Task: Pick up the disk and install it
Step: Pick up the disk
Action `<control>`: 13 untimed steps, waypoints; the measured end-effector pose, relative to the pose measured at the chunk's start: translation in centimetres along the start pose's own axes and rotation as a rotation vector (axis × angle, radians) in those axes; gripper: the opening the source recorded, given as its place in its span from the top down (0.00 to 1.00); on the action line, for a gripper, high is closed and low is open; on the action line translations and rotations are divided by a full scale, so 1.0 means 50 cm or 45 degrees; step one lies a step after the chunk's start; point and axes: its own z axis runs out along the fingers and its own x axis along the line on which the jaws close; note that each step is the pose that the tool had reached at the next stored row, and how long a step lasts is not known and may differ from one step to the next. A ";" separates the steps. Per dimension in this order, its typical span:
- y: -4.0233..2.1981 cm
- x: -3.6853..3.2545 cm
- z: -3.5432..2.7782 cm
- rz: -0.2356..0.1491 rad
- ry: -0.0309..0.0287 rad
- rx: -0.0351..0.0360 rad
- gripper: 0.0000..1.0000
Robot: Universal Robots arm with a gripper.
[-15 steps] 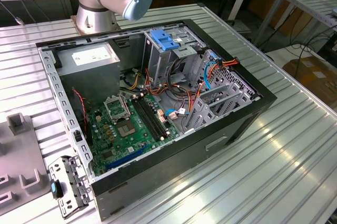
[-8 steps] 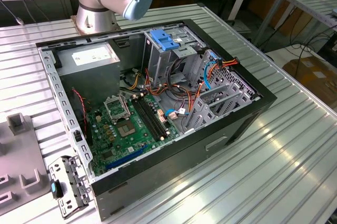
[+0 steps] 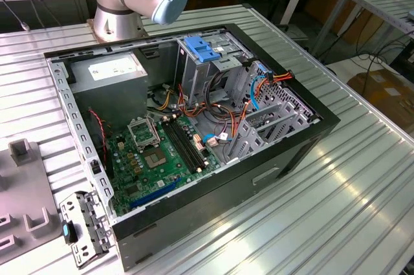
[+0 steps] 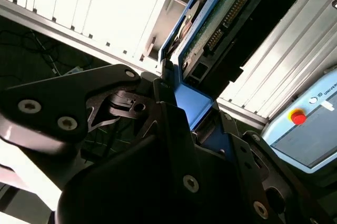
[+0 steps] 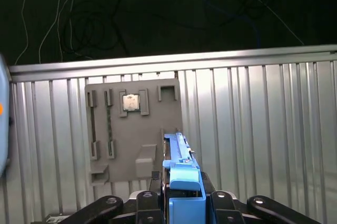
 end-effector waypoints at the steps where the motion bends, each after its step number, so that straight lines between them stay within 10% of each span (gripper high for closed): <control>1: -0.004 0.000 0.000 0.002 0.0005 0.0000 0.63; 13: -0.031 -0.003 -0.001 0.027 0.0031 0.0001 0.63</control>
